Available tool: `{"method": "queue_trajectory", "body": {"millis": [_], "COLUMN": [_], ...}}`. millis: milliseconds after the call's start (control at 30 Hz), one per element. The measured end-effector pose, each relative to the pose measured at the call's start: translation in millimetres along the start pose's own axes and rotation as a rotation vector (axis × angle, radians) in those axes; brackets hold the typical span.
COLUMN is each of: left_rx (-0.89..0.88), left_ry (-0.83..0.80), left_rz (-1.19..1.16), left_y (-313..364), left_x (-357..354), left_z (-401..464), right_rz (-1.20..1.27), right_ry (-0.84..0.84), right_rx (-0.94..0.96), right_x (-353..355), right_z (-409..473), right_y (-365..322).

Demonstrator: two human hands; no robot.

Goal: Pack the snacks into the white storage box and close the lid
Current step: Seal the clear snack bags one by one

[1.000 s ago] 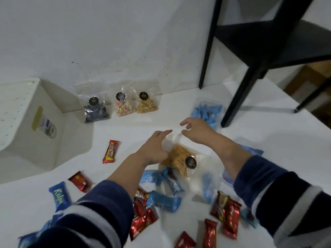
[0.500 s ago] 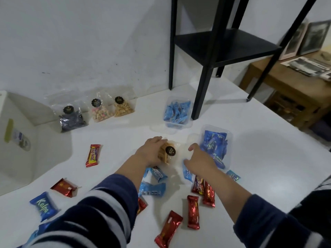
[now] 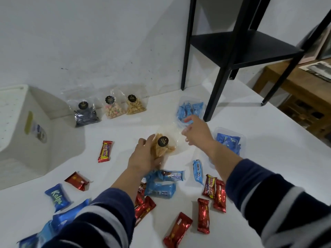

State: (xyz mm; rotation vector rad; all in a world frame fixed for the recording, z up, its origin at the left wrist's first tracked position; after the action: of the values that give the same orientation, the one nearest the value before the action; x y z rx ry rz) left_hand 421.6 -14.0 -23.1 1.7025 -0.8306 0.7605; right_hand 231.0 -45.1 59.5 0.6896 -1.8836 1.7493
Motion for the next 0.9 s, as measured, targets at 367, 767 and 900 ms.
{"method": "queue_trajectory", "body": {"millis": [367, 767, 900], "left_rx": [0.032, -0.025, -0.015], "left_ry": [0.085, 0.084, 0.094], "left_rz": [-0.091, -0.128, -0.137], "left_y": [-12, -16, -14], "left_x": [-2, -5, -5], "left_z": [4, 5, 3], "right_rz": [0.082, -0.157, -0.19], "right_ry": [-0.046, -0.05, -0.041], "right_rx": [-0.016, -0.025, 0.006], "right_x": [-16, -9, -13], "right_z": [46, 52, 52], "right_y": [-25, -13, -16]}}
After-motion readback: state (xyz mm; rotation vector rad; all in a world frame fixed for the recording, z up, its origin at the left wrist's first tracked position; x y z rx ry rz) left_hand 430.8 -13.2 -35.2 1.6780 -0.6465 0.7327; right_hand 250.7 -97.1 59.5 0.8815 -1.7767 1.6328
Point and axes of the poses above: each hand's wrist, its own z-axis towards the middle knuckle, its own x-axis out of the back of the hand, y = z × x, the point moved 2 cm from there along z, towards the middle knuckle, and after that the axes turned 11 degrees about x, right-handed, at the moved point
